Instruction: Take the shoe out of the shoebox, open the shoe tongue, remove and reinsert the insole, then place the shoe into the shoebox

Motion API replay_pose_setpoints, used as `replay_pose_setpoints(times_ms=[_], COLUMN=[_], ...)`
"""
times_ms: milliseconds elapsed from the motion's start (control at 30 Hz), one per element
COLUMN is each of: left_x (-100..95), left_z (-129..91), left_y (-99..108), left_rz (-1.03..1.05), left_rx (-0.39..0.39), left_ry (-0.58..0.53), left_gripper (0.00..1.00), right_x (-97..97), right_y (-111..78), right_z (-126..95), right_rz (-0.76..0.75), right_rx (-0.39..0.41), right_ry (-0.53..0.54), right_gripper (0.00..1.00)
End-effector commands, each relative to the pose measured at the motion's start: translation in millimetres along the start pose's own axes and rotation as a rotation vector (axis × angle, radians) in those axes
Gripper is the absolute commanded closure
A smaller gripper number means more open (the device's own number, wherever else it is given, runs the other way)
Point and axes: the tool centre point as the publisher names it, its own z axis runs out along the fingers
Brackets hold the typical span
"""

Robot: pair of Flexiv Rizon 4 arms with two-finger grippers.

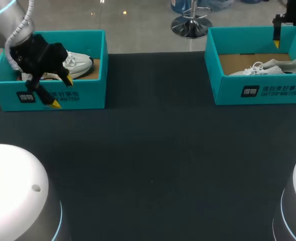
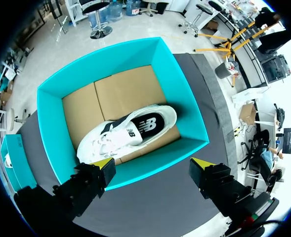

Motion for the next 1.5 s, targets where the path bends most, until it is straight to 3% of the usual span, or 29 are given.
replay_pose_setpoints(times_ms=[33,300,567,800,1033,1500], left_x=[-7.3,-44.0,-80.2,-106.9,-120.7,-120.7], left_z=[-22.2,-36.2,-31.8,-29.5,-23.0,-22.1], left_y=[12.7,45.4,82.9,120.2,159.2,160.6], left_rz=[-0.006,0.021,0.046,0.17,0.331,0.342], left_rx=[-0.042,-0.048,-0.118,-0.175,-0.32,-0.334], left_ry=[-0.059,-0.079,-0.125,-0.05,0.049,0.054], left_gripper=[0.0,0.0,0.0,0.0,0.0,0.0], right_x=[-0.7,-0.7,-0.7,-0.7,-0.7,-0.7], right_y=[-1.0,-1.0,-1.0,-1.0,-1.0,-1.0], right_z=[0.3,0.3,0.3,0.3,0.3,0.3], right_rz=[0.001,0.001,0.001,0.001,0.001,0.001], right_rx=[-0.004,-0.004,-0.004,-0.004,-0.004,-0.004], right_ry=[0.001,0.001,0.001,0.001,0.001,0.001], right_gripper=[0.0,0.0,0.0,0.0,0.0,0.0])
